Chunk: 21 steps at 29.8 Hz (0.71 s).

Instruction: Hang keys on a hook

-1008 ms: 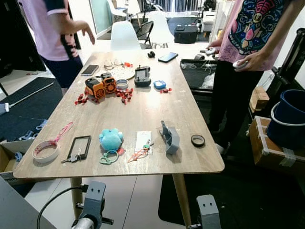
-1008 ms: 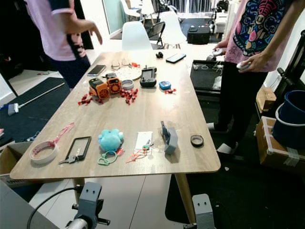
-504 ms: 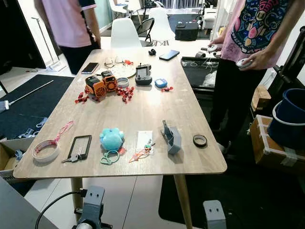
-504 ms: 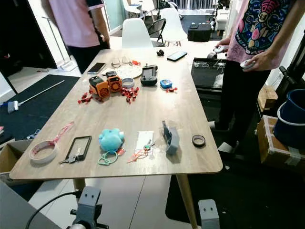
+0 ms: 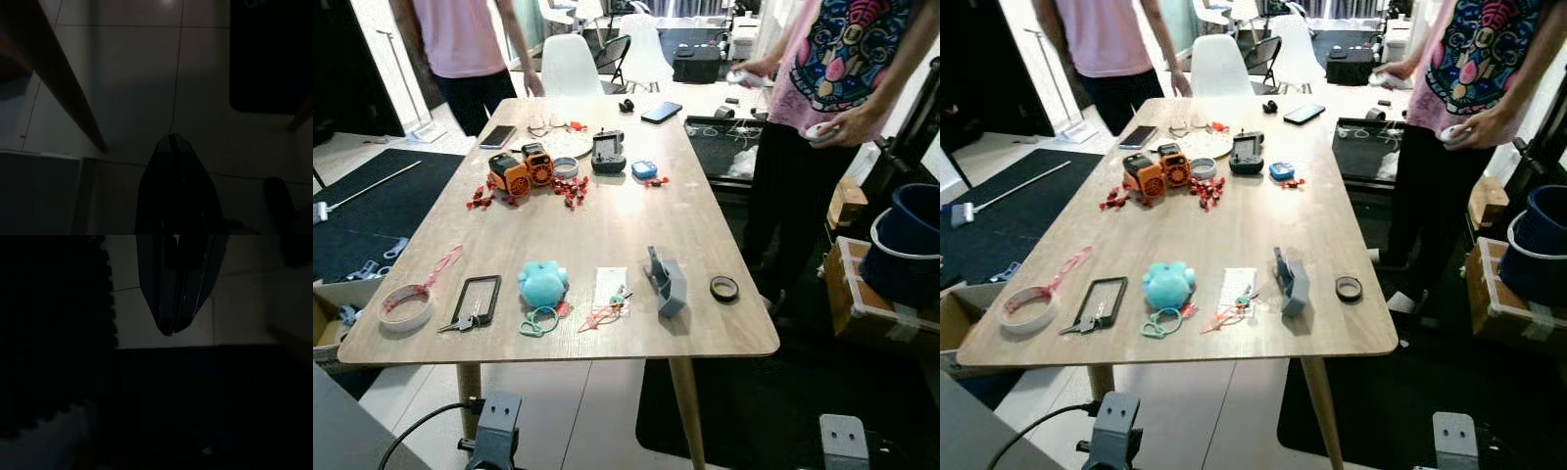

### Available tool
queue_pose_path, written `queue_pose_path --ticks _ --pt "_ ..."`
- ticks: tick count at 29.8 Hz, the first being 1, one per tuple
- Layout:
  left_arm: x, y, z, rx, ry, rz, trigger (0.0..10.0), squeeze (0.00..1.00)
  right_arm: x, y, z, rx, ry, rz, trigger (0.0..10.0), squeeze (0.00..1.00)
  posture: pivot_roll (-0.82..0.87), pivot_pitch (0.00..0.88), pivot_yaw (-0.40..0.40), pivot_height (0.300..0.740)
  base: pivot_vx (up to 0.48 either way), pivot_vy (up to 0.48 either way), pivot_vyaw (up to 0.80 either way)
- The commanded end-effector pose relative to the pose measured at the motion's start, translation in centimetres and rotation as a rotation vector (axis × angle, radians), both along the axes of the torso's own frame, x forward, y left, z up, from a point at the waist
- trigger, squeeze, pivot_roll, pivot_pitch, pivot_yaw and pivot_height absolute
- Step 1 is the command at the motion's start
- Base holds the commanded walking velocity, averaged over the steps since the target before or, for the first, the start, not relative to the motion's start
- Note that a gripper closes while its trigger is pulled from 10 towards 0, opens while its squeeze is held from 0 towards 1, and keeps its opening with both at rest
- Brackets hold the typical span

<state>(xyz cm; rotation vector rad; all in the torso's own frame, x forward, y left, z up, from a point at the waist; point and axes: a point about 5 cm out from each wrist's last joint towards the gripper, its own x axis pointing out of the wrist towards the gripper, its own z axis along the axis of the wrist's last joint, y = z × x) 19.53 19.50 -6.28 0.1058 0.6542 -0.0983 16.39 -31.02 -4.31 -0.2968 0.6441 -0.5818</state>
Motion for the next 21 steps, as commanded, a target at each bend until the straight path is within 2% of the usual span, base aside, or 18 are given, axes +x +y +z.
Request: queue_pose_path --ticks 1,2,3,4,5,6,7,8,9,10,12,13,14,16,17,19,21 --pt "-0.1 0.7 0.1 0.013 -0.008 0.014 10.0 0.01 0.8 -1.1 1.2 -0.022 -0.075 -0.050 10.0 0.00 0.02 0.032 0.034 0.740 0.000 0.000 0.00" --pt "-0.1 0.7 0.1 0.013 -0.008 0.014 10.0 0.01 0.8 -1.1 1.2 -0.022 -0.075 -0.050 10.0 0.00 0.02 0.032 0.034 0.740 0.000 0.000 0.00" --pt "-0.1 0.7 0.1 0.012 -0.008 0.013 10.0 0.01 1.3 -2.2 2.2 -0.051 -0.119 -0.083 10.0 0.00 0.02 0.033 0.035 0.740 0.000 0.000 0.00" --pt "-0.1 0.7 0.1 0.012 -0.008 0.013 10.0 0.01 1.3 -2.2 2.2 -0.051 -0.119 -0.083 10.0 0.00 0.02 0.033 0.035 0.740 0.000 0.000 0.00" --pt "-0.1 0.7 0.1 0.011 -0.010 0.012 10.0 0.01 2.1 -3.3 3.5 -0.084 -0.182 -0.103 10.0 0.00 0.02 0.034 0.036 0.740 0.000 0.000 0.00" --pt "0.0 0.6 0.2 0.010 -0.012 0.009 10.0 0.01 4.1 -4.7 6.4 -0.137 -0.314 -0.116 10.0 0.00 0.01 0.034 0.040 0.740 0.000 0.000 0.00" --pt "0.0 0.6 0.2 0.010 -0.012 0.009 10.0 0.01 4.1 -4.7 6.4 -0.137 -0.314 -0.116 10.0 0.00 0.01 0.034 0.040 0.740 0.000 0.000 0.00" --pt "0.0 0.6 0.2 0.009 -0.012 0.007 10.0 0.01 5.5 -4.9 8.0 -0.137 -0.395 -0.105 10.0 0.00 0.01 0.033 0.042 0.740 0.000 0.000 0.00" --pt "0.0 0.6 0.2 0.009 -0.012 0.007 10.0 0.01 5.5 -4.9 8.0 -0.137 -0.395 -0.105 10.0 0.00 0.01 0.033 0.042 0.740 0.000 0.000 0.00" --pt "0.1 0.5 0.2 0.008 -0.012 0.004 10.0 0.01 7.6 -4.8 10.1 -0.128 -0.493 -0.077 10.0 0.00 0.01 0.032 0.043 0.740 0.000 0.000 0.00" --pt "0.1 0.5 0.2 0.008 -0.012 0.003 10.0 0.01 8.2 -4.7 10.7 -0.123 -0.518 -0.064 10.0 0.00 0.01 0.032 0.043 0.740 0.000 0.000 0.00" --pt "0.2 0.4 0.2 0.007 -0.012 0.002 10.0 0.01 9.4 -4.1 11.5 -0.119 -0.545 -0.016 10.0 0.00 0.00 0.030 0.043 0.740 0.000 0.000 0.00" --pt "0.2 0.4 0.2 0.007 -0.012 0.002 10.0 0.01 9.4 -4.1 11.5 -0.119 -0.545 -0.016 10.0 0.00 0.00 0.030 0.043 0.740 0.000 0.000 0.00" --pt "0.3 0.3 0.2 0.004 -0.014 0.001 10.0 0.01 11.8 -2.2 13.2 -0.112 -0.595 0.113 10.0 0.00 0.01 0.029 0.038 0.740 0.000 0.000 0.00" --pt "0.3 0.3 0.2 0.004 -0.014 0.001 10.0 0.01 11.8 -2.2 13.2 -0.112 -0.595 0.113 10.0 0.00 0.01 0.029 0.038 0.740 0.000 0.000 0.00" --pt "0.4 0.2 0.3 0.002 -0.019 0.006 10.0 0.01 14.2 0.6 14.6 -0.101 -0.637 0.281 10.0 0.00 0.01 0.027 0.028 0.740 0.000 0.000 0.00" --pt "0.4 0.2 0.3 0.000 -0.022 0.012 10.0 0.01 15.6 3.1 15.6 -0.084 -0.668 0.408 10.0 0.00 0.01 0.027 0.025 0.740 0.000 0.000 0.00"
